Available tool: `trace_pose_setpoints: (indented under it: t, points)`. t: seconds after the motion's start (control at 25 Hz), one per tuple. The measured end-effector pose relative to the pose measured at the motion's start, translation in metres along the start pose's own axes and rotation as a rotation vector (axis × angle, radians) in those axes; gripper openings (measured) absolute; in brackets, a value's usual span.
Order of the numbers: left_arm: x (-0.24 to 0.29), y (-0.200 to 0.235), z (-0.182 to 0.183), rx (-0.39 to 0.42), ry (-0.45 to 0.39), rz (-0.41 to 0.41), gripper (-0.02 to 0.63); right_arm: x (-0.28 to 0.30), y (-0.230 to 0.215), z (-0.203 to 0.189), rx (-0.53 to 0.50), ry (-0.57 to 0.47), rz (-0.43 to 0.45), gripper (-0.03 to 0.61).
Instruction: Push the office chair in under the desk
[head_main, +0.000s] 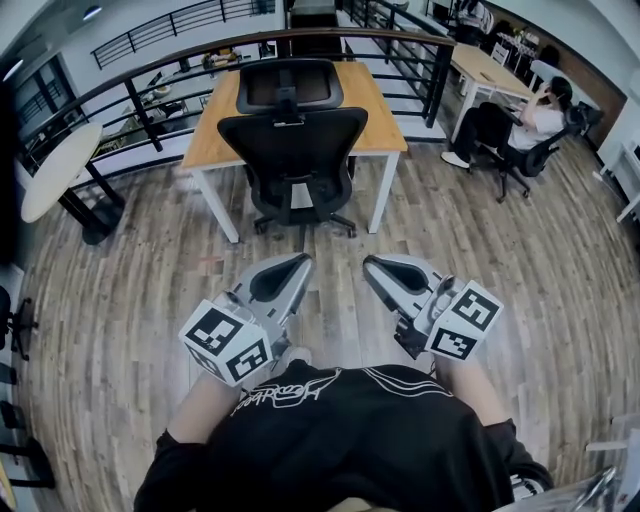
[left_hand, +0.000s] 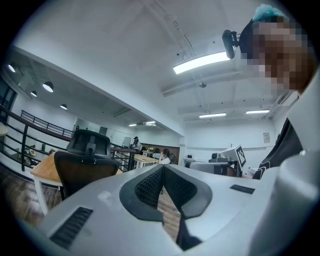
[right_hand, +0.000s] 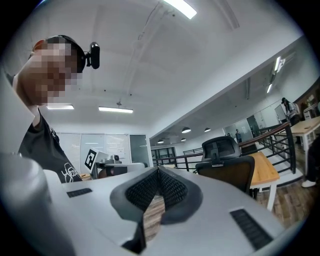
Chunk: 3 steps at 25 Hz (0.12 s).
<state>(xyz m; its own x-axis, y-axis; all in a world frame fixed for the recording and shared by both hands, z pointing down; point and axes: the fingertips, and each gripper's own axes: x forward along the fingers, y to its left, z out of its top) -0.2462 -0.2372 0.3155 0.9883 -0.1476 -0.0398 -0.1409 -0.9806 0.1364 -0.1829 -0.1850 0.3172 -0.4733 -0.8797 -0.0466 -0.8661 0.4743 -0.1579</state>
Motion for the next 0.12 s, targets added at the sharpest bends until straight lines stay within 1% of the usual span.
trace_pose_setpoints:
  t: [0.12]
  points:
    - [-0.0026, -0.0054, 0.0040, 0.017, 0.007, 0.000, 0.008, -0.0024, 0.0063, 0.0050, -0.015, -0.004, 0.005, 0.041]
